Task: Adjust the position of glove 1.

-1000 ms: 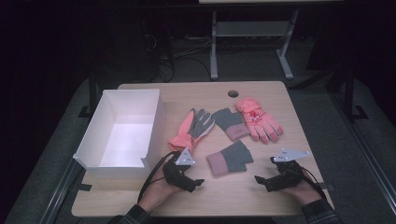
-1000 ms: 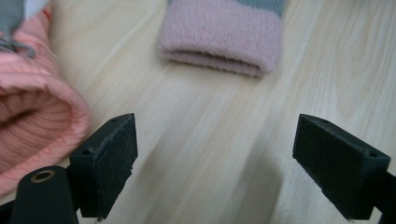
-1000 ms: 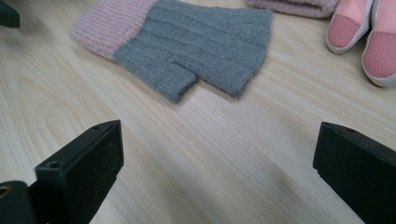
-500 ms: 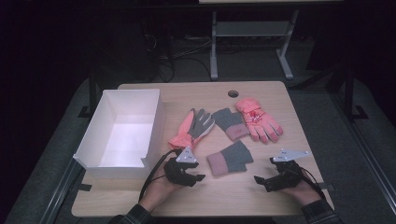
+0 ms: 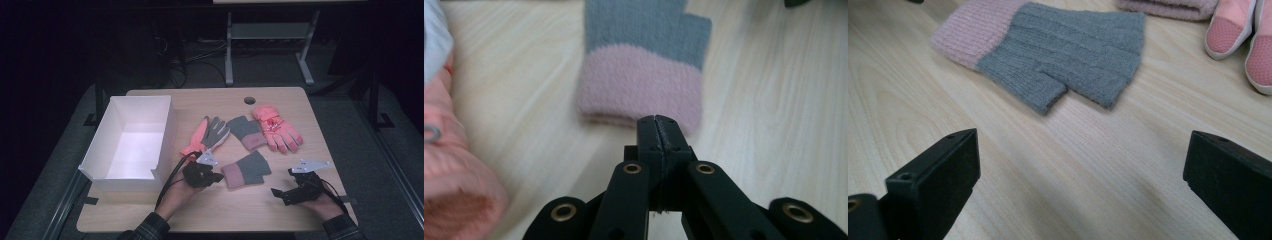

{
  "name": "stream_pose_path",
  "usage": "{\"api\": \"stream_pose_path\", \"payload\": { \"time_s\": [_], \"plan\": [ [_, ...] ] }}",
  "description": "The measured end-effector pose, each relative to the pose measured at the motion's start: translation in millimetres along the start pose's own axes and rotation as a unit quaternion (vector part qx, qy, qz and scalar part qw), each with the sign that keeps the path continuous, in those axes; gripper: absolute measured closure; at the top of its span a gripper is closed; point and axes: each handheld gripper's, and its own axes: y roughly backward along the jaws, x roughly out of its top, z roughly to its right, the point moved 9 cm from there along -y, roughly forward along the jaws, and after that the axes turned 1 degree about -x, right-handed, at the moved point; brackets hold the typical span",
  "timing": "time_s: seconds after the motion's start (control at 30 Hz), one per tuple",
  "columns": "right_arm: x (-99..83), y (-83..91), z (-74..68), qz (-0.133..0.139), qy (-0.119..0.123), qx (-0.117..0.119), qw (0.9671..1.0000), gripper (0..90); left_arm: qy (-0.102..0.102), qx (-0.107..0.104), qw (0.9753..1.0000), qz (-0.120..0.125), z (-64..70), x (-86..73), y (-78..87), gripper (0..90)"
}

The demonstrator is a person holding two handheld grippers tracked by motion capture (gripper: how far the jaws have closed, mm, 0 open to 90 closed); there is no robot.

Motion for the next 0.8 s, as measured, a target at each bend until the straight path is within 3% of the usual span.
{"api": "stream_pose_path", "payload": {
  "time_s": [0.53,0.67,0.8],
  "plan": [
    [-1.4,0.3,2.1,-0.003,0.003,-0.002,1.0000,1.5,0.020,0.025,0.9995,0.005,-42.1,25.0,-28.0,89.6],
    [-0.8,0.8,1.9,0.000,0.002,-0.002,1.0000,1.5,0.017,0.024,0.9995,-0.008,-43.9,24.9,-34.2,89.6],
    [-0.7,1.0,3.4,0.001,0.000,-0.002,1.0000,1.5,0.019,0.013,0.9996,-0.018,-36.2,22.2,-35.7,89.6]
  ]
}}
